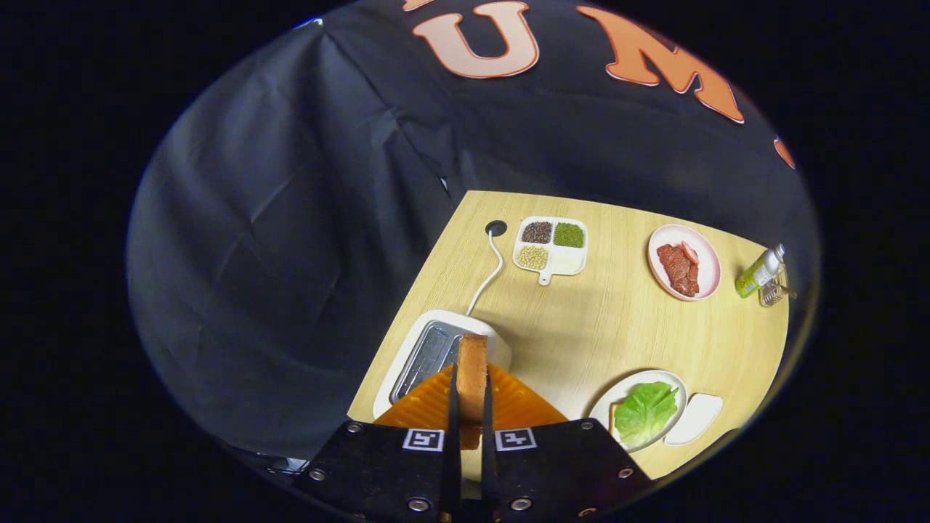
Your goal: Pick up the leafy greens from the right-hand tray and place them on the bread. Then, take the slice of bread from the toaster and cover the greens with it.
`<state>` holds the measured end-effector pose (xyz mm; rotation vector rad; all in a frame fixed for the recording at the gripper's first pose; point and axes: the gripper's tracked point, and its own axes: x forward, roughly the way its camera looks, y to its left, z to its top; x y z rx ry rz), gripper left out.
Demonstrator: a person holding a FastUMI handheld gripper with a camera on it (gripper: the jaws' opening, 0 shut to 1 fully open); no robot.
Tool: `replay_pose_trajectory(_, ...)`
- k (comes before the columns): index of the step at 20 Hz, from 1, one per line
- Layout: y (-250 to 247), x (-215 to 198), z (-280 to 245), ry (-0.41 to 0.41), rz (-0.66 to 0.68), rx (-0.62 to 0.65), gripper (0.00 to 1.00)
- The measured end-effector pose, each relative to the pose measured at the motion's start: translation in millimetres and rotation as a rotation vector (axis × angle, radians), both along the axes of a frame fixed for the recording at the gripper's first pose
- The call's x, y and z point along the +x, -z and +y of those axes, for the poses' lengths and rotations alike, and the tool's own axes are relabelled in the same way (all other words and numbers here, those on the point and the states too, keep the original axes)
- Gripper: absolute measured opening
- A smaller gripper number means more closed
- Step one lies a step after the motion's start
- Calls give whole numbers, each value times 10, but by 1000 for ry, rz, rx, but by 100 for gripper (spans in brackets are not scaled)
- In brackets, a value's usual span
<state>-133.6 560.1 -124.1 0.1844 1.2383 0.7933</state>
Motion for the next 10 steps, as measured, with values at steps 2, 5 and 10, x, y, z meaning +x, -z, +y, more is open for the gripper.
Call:
replay_pose_trajectory(2, 30, 82, -244, 24, -11, 7, 11)
replay_pose_trajectory(5, 174, 125, -620, 53, -9, 3, 11)
replay_pose_trajectory(10, 473, 48, -1099, 62, 18, -3, 11)
